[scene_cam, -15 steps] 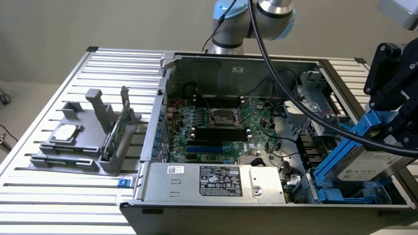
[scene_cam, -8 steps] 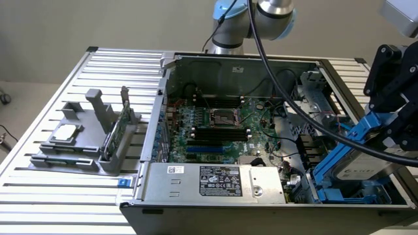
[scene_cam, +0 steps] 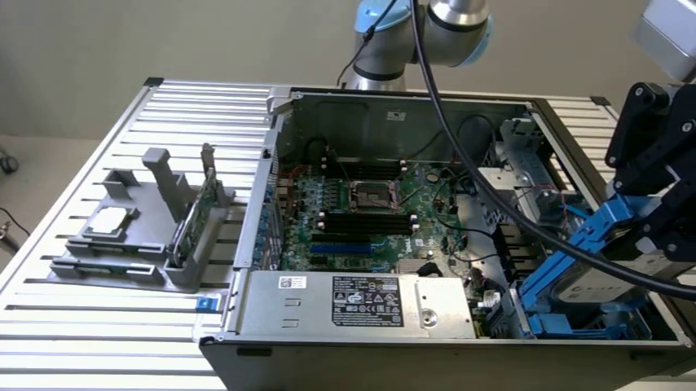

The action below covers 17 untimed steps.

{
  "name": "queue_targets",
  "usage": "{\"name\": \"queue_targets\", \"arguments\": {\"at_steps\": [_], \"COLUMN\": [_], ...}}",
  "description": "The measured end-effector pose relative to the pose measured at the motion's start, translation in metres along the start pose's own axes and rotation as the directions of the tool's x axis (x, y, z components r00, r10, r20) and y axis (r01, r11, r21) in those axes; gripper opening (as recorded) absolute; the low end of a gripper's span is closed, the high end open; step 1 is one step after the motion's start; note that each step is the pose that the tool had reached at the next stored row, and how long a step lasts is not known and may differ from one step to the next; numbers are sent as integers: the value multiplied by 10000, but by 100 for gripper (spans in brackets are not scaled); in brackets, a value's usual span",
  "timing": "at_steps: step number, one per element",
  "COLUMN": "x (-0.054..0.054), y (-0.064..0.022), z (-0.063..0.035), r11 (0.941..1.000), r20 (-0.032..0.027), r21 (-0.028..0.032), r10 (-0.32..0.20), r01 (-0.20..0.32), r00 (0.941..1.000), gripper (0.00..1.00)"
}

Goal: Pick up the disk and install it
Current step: 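Pick up the disk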

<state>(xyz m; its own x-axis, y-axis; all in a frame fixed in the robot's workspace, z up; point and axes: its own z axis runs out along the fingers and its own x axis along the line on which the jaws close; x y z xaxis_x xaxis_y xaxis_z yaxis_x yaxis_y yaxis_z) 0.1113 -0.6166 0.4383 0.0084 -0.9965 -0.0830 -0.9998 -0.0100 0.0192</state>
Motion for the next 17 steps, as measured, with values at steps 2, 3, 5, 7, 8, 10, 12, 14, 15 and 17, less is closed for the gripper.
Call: {"name": "queue_targets", "arguments": {"at_steps": [2,3,5,7,8,10,12,14,15,17], "x": [3,5,8,11,11,12,13,15,17,20], "y": [0,0,0,-1,0,-1,-1,-2,-3,-3], "z": [4,7,17,26,30,36,43,45,46,50], "r11": [10000,10000,10000,10000,10000,10000,10000,9999,9999,9999], "r20": [49,69,97,117,127,149,175,196,209,231], "r21": [0,0,-1,-2,-2,-4,-5,-7,-8,-11], "r10": [-7,-12,-22,-36,-44,-65,-91,-119,-135,-168], "r01": [7,12,22,36,44,65,91,119,135,168], "r00": [10000,10000,10000,9999,9999,9999,9998,9997,9997,9996], "gripper": [33,33,33,33,33,33,33,33,33,33]}}
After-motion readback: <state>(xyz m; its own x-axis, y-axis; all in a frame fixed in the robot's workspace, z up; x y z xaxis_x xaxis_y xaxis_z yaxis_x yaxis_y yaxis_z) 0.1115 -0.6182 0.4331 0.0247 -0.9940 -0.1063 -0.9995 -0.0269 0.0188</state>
